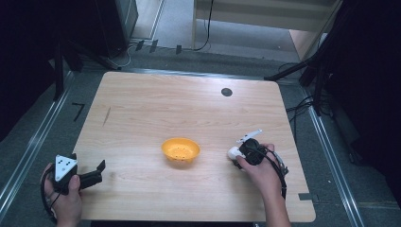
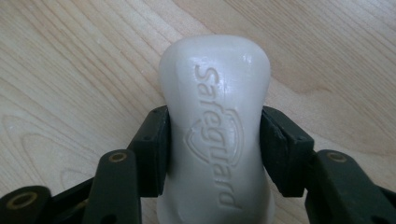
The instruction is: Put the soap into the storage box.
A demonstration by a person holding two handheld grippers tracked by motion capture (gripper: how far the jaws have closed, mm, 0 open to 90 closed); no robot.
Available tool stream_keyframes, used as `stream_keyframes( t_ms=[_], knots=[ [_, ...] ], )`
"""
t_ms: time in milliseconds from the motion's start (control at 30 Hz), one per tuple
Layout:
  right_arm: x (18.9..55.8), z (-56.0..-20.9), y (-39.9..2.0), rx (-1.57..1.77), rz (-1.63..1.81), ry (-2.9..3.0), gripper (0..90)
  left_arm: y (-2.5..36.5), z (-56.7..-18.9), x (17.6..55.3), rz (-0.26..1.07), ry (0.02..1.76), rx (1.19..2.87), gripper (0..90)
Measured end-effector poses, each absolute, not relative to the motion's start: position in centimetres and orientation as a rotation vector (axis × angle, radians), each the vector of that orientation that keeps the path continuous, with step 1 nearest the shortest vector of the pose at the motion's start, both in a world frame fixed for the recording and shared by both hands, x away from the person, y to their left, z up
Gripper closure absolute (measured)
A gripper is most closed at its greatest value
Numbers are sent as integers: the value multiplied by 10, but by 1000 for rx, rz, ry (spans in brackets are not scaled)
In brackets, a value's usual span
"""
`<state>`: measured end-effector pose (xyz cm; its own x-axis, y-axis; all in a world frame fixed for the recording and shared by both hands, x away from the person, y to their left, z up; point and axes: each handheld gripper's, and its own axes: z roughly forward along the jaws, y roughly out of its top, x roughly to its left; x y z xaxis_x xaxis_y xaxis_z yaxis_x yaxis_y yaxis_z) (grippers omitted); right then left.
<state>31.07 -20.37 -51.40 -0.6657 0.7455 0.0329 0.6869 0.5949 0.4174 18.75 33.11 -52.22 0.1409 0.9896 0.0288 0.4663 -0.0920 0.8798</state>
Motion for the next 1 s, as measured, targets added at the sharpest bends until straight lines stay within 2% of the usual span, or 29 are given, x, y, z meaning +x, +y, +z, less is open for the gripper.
stream_keyframes(
  t_ms=[733,1000],
  knots=[
    [308,-513,-206,1147,612,2680,507,332,-522,188,875,1428,1655,0],
    [303,-501,-205,1107,657,2679,507,332,-522,188,877,1428,1657,0]
  ],
)
